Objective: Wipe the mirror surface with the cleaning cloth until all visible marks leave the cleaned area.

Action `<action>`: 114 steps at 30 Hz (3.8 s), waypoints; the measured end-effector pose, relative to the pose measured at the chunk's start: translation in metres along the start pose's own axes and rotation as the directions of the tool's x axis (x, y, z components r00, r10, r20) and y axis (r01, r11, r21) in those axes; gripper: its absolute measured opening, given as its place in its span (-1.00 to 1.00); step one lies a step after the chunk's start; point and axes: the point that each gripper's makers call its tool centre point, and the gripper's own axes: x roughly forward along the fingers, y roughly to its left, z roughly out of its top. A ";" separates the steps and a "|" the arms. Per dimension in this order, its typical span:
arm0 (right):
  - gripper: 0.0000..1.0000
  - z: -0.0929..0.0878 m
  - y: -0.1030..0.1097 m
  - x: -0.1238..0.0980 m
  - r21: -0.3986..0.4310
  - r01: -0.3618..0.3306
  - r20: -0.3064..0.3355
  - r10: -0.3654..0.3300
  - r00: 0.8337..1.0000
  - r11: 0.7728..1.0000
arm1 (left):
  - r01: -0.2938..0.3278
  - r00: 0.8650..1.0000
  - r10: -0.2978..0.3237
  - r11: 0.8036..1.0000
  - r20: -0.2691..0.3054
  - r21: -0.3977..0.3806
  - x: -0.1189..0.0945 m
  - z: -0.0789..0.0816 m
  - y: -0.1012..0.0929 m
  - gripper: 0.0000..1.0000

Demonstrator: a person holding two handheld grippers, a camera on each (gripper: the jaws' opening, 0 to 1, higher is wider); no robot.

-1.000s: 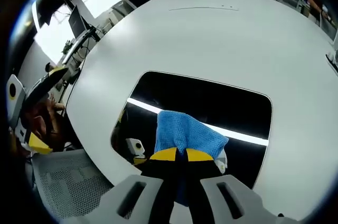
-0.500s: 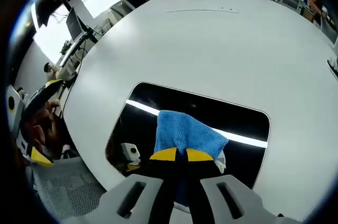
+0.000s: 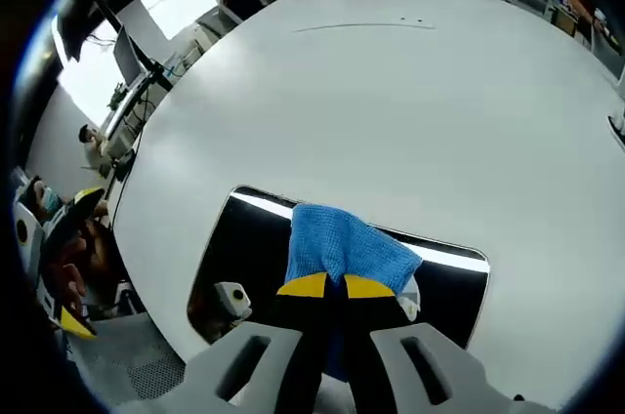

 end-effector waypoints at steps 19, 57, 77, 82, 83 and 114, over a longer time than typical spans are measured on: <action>-1.00 0.019 -0.002 0.010 -0.029 0.007 -0.003 -0.007 1.000 1.000 | 0.003 0.999 -0.001 0.999 0.049 -0.035 -0.003 0.009 -0.004 0.98; -1.00 0.008 -0.048 -0.007 -0.019 0.033 -0.012 -0.033 0.999 0.999 | -0.012 1.000 0.012 1.000 0.029 0.004 0.000 0.009 -0.013 0.98; -1.00 -0.001 -0.044 -0.010 0.013 0.054 0.014 -0.054 0.998 0.998 | 0.004 1.000 -0.005 1.000 0.013 0.025 0.006 0.010 -0.010 0.98; -1.00 -0.009 -0.040 -0.013 0.023 0.051 0.022 -0.052 0.998 0.998 | 0.008 1.000 -0.008 1.000 0.011 0.029 0.007 0.009 -0.011 0.98; -1.00 -0.010 -0.039 -0.013 0.024 0.051 0.022 -0.051 0.998 0.998 | 0.009 1.000 -0.009 1.000 0.013 0.026 0.007 0.010 -0.012 0.98; -1.00 -0.057 -0.020 -0.033 0.071 0.013 0.045 -0.016 0.999 0.997 | 0.078 0.997 -0.078 0.997 0.021 0.013 0.004 0.011 -0.035 0.98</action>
